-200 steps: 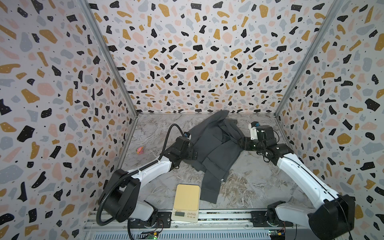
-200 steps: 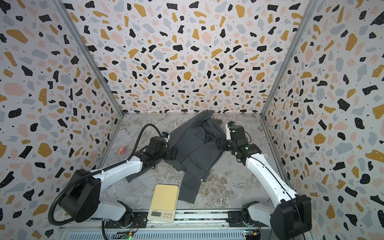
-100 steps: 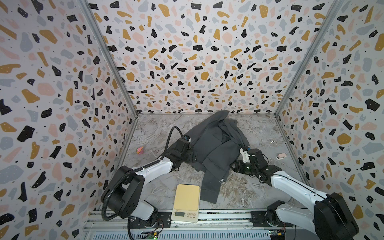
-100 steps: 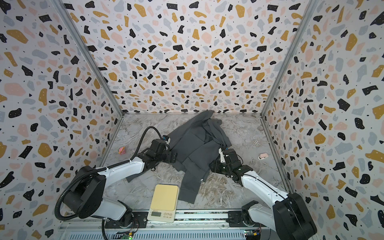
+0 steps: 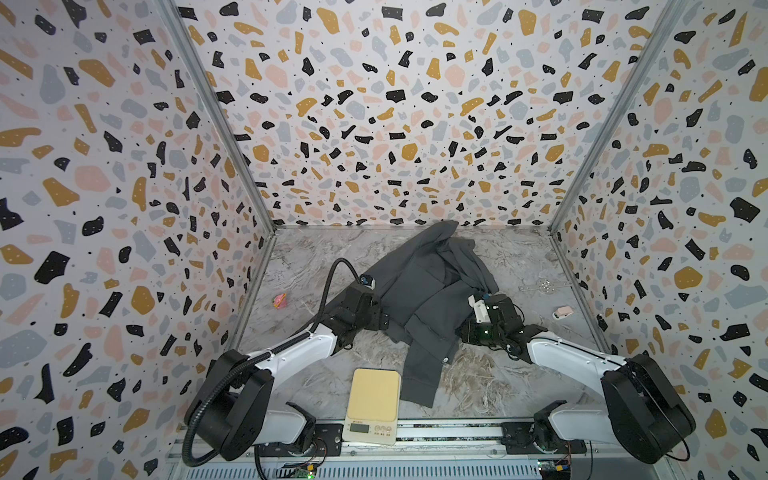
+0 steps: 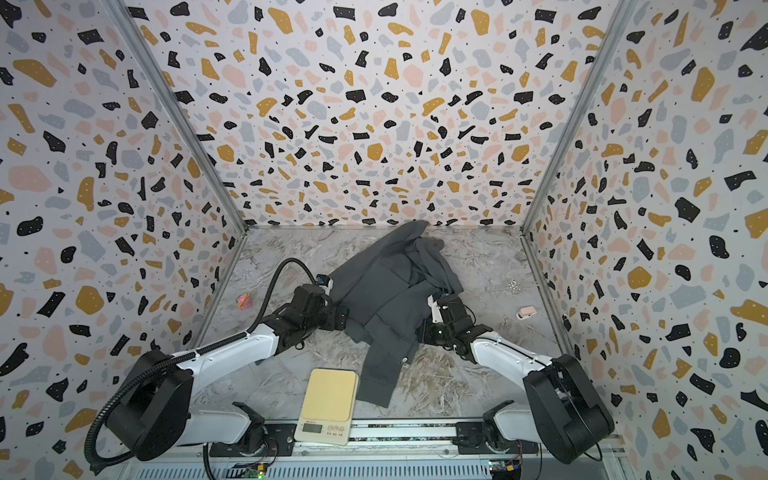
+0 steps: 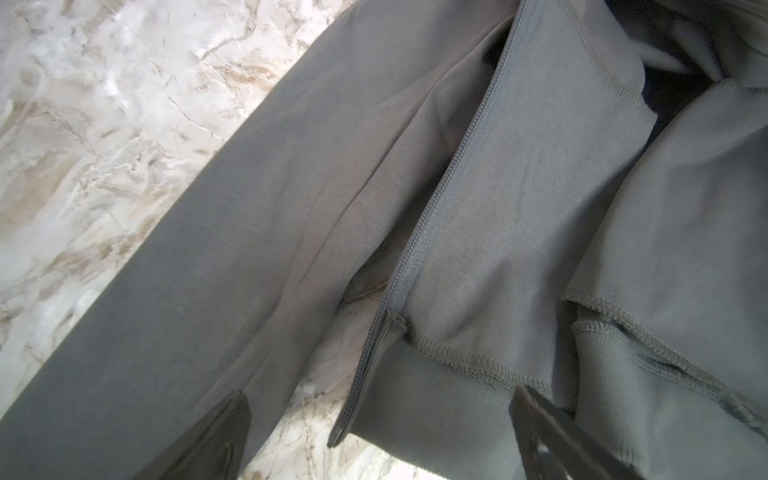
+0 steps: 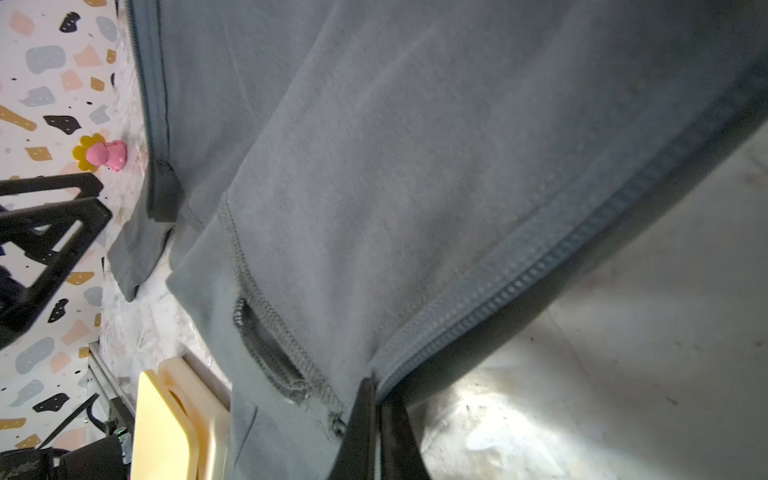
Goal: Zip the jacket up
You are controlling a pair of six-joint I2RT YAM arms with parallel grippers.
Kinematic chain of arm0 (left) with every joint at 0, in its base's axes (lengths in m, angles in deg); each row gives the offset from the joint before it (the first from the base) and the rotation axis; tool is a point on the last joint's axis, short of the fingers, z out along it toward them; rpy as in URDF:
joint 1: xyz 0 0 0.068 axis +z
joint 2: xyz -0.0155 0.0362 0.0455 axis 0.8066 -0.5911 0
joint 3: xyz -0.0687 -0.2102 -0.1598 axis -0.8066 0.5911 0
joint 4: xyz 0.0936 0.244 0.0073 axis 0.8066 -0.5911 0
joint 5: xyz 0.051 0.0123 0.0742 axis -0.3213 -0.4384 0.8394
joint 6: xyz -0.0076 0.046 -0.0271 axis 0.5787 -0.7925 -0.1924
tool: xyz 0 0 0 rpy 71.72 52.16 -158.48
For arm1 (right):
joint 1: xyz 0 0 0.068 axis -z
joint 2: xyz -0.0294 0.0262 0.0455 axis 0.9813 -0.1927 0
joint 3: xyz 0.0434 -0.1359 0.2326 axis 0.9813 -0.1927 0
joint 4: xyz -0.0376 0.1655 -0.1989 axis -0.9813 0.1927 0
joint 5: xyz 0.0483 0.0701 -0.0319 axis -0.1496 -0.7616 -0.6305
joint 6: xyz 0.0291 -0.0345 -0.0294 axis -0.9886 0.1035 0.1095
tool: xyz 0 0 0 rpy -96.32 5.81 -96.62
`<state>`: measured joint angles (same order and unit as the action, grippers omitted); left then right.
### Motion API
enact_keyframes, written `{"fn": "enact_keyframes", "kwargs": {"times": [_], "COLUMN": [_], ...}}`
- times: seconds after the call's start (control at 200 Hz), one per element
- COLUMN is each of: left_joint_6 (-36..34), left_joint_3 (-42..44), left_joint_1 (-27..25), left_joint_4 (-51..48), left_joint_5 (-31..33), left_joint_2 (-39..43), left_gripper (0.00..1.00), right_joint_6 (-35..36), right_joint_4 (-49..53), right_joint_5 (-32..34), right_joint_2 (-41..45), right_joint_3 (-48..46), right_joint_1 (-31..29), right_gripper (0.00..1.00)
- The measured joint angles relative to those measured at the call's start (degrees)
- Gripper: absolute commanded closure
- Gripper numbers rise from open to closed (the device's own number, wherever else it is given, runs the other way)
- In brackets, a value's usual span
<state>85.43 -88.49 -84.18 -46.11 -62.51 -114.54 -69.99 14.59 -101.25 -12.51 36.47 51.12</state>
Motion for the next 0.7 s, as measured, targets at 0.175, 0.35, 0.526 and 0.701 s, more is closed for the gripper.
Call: {"fn": "enact_keyframes", "kwargs": {"times": [0.175,0.35,0.526,0.701], "left_joint_6": [0.0,-0.3,-0.3,-0.1], "left_joint_3": [1.0,1.5,3.0,5.2], "left_joint_1": [0.0,0.0,0.0,0.0], "left_joint_4": [0.4,0.4,1.2,1.2], "left_joint_5": [-0.1,-0.3,-0.3,-0.3], "left_joint_2": [0.9,2.1,4.4,7.5], "left_gripper": [0.00,0.00,0.00,0.00], "right_joint_6": [3.5,6.4,7.8,6.9], "right_joint_4": [8.2,22.5,34.3,41.1], "right_joint_5": [3.4,13.3,22.5,28.4], "right_joint_2": [5.1,10.8,10.4,1.0], "right_joint_3": [3.9,11.0,18.2,26.6], "right_joint_1": [0.6,2.3,1.6,-7.0], "right_gripper": [1.00,1.00,1.00,1.00]}}
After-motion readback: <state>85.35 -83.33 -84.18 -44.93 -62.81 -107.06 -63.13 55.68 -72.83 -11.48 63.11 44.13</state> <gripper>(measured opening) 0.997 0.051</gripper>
